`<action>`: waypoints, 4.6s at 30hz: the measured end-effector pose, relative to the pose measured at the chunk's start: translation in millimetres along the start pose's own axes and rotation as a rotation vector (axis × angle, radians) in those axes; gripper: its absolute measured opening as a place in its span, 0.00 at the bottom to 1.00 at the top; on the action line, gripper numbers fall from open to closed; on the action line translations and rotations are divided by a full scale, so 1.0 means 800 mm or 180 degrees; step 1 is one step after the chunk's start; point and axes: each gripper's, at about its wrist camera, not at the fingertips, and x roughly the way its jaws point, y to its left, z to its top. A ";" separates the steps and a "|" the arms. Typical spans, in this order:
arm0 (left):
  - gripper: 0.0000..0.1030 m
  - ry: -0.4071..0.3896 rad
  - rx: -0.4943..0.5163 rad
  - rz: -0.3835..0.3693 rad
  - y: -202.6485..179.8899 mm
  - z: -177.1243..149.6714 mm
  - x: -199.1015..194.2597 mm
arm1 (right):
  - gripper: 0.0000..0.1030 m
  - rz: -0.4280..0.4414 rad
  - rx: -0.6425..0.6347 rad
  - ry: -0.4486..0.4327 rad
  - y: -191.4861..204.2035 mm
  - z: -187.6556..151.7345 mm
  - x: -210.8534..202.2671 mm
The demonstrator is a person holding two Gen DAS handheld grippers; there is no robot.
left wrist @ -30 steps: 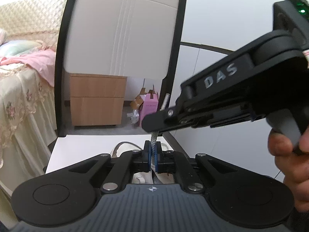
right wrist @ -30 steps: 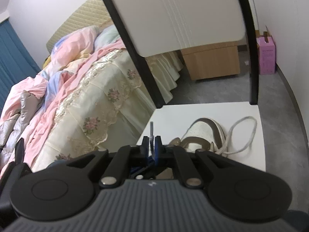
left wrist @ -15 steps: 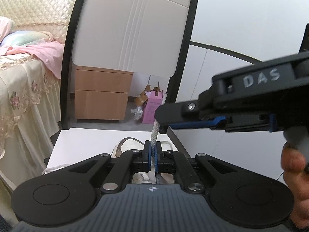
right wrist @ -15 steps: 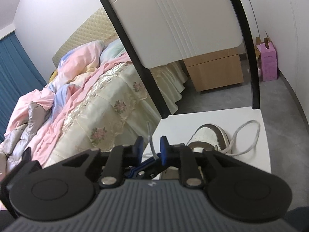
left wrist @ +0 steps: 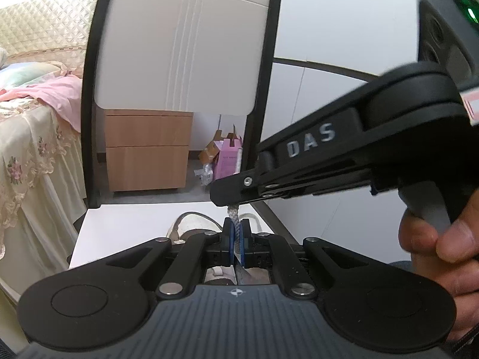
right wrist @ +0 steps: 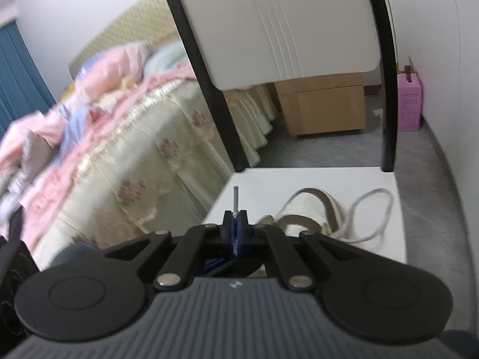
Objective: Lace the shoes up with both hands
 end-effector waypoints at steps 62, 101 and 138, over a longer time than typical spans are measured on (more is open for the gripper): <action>0.08 0.0681 0.0396 0.0512 0.007 -0.023 0.009 | 0.03 -0.0808 -0.1371 0.0871 0.023 -0.038 -0.005; 0.24 0.0678 0.0299 0.0724 0.008 -0.016 0.006 | 0.03 -0.0253 -0.2797 0.0968 0.037 -0.006 0.074; 0.14 0.0506 -0.2769 -0.0458 0.167 -0.071 0.022 | 0.03 -0.0089 -0.3320 0.1608 0.060 -0.019 0.138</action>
